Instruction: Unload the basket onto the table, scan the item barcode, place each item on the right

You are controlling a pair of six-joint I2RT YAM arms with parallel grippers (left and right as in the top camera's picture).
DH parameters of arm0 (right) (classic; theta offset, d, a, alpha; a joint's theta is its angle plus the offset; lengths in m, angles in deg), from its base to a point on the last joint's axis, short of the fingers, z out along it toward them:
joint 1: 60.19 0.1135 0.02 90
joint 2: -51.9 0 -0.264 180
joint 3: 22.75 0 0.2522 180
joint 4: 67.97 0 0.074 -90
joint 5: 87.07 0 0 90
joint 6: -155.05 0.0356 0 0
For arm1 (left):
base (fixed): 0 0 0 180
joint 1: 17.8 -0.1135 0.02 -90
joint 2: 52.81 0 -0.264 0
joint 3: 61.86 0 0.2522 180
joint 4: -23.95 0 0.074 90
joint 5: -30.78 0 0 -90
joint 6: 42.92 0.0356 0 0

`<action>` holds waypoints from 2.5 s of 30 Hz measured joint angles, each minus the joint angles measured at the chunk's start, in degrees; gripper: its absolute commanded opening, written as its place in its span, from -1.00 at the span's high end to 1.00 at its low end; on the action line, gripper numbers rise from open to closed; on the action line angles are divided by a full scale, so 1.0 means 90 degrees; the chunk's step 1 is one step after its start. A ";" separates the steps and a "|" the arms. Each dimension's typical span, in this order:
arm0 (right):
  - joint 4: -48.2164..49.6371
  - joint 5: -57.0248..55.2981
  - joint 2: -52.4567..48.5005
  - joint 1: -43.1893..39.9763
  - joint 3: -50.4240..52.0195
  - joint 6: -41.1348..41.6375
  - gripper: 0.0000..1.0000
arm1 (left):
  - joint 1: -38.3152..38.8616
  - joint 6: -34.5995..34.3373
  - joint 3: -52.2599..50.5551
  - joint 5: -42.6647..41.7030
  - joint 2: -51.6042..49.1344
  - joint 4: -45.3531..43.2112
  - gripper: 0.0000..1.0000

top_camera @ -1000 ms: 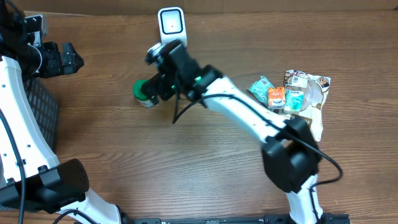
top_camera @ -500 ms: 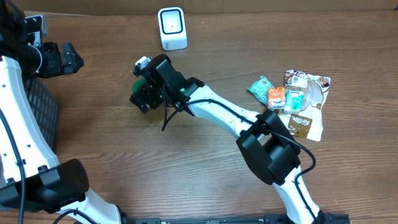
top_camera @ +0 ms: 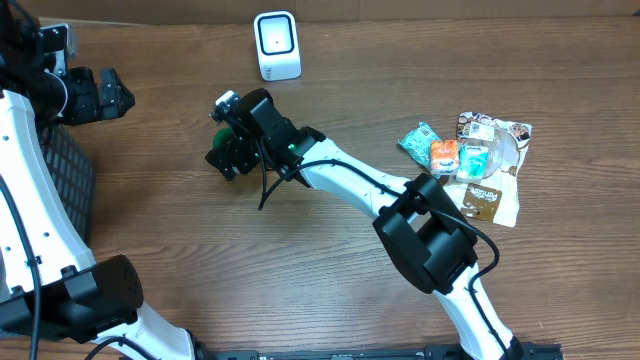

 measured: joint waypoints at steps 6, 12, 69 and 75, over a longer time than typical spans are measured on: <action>-0.0041 -0.0002 -0.0160 0.0000 0.0000 -0.0029 -0.63 | 0.0000 0.0000 0.0000 0.0000 0.0000 0.0000 -0.99; 0.0012 -0.0005 -0.0160 -0.0005 0.0000 -0.0024 -0.43 | 0.0000 0.0000 0.0000 0.0000 0.0000 0.0000 -0.99; -0.0896 -0.0678 0.0408 -0.0248 0.0061 0.4218 -0.92 | 0.0000 0.0000 0.0000 0.0000 0.0000 -0.0002 -0.99; -0.0784 -0.0850 0.0095 -0.0189 0.0061 0.4223 -0.91 | 0.0000 0.0000 0.0000 0.0000 0.0000 0.0000 -0.99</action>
